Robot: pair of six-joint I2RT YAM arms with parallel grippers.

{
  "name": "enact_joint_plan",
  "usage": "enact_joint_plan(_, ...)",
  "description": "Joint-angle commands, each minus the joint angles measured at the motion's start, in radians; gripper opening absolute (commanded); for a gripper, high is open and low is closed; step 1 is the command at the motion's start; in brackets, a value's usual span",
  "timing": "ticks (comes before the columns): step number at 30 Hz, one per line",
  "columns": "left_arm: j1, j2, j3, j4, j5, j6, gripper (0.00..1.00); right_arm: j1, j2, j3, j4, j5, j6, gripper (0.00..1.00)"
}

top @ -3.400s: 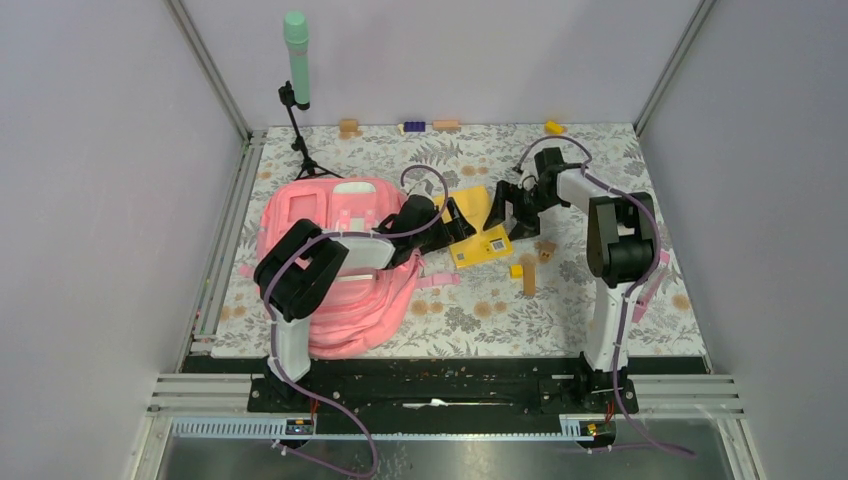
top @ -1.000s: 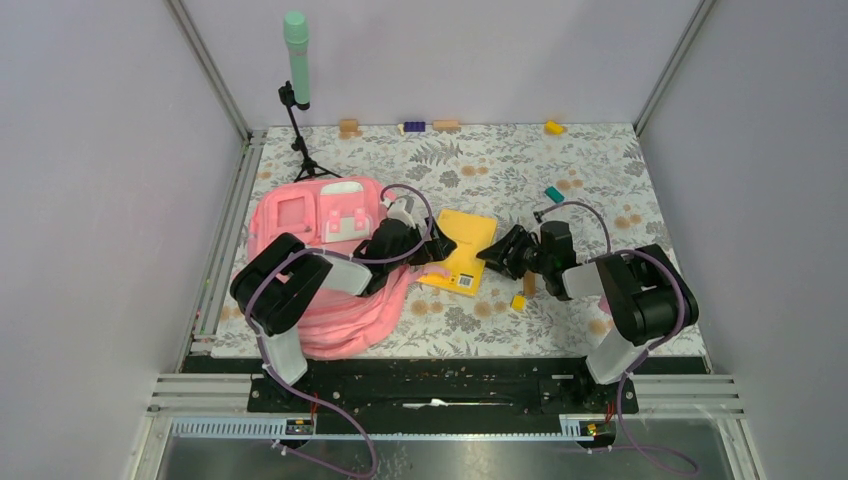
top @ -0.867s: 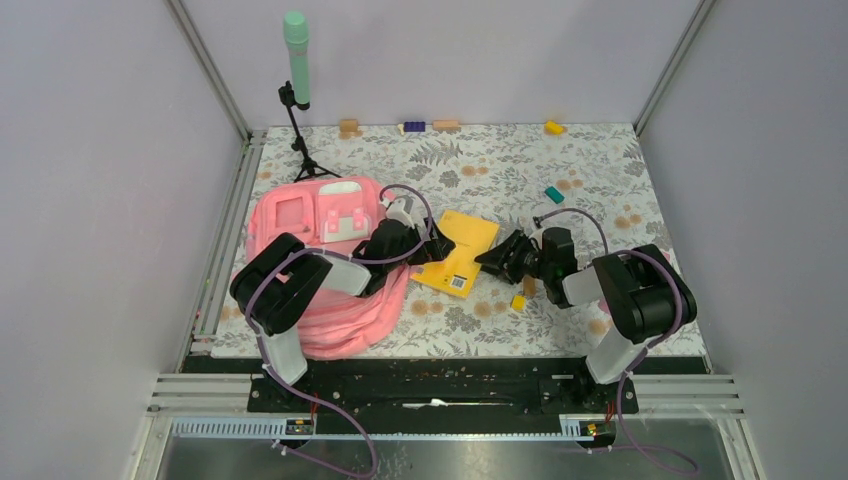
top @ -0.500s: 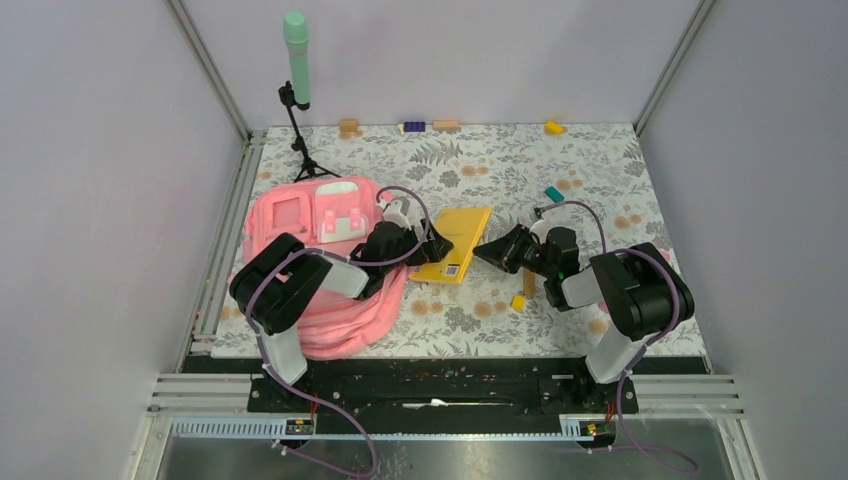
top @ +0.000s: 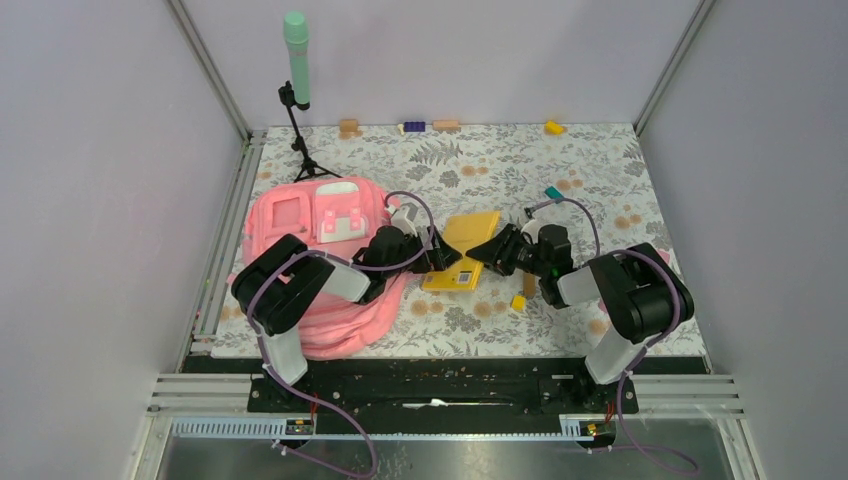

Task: Pack the student bag
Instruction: Pick up the book from the center of the board.

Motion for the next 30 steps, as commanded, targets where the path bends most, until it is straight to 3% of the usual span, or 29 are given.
enact_joint_plan(1, -0.066, 0.003, -0.003, 0.120, 0.249, -0.056, 0.97, 0.046, 0.022, 0.059, 0.029, -0.007, -0.015, 0.43)
enact_joint_plan(5, -0.066, -0.003, -0.006, 0.123, 0.252, -0.055, 0.97, 0.048, 0.031, 0.063, 0.039, -0.002, -0.004, 0.34)
enact_joint_plan(12, -0.067, -0.066, 0.021, 0.064, 0.267, 0.002, 0.98, 0.048, -0.079, 0.051, -0.110, 0.055, -0.087, 0.01)
enact_joint_plan(15, -0.068, -0.127, 0.068, -0.049, 0.279, 0.069, 0.99, 0.049, -0.186, 0.058, -0.239, 0.081, -0.157, 0.00)
enact_joint_plan(23, -0.077, -0.443, 0.200, -0.574, 0.170, 0.316, 0.99, -0.022, -0.547, 0.171, -0.779, 0.182, -0.393, 0.00)
enact_joint_plan(30, -0.148, -0.732, 0.229, -1.139, -0.193, 0.435, 0.99, -0.156, -0.753, 0.211, -1.011, 0.085, -0.473, 0.00)
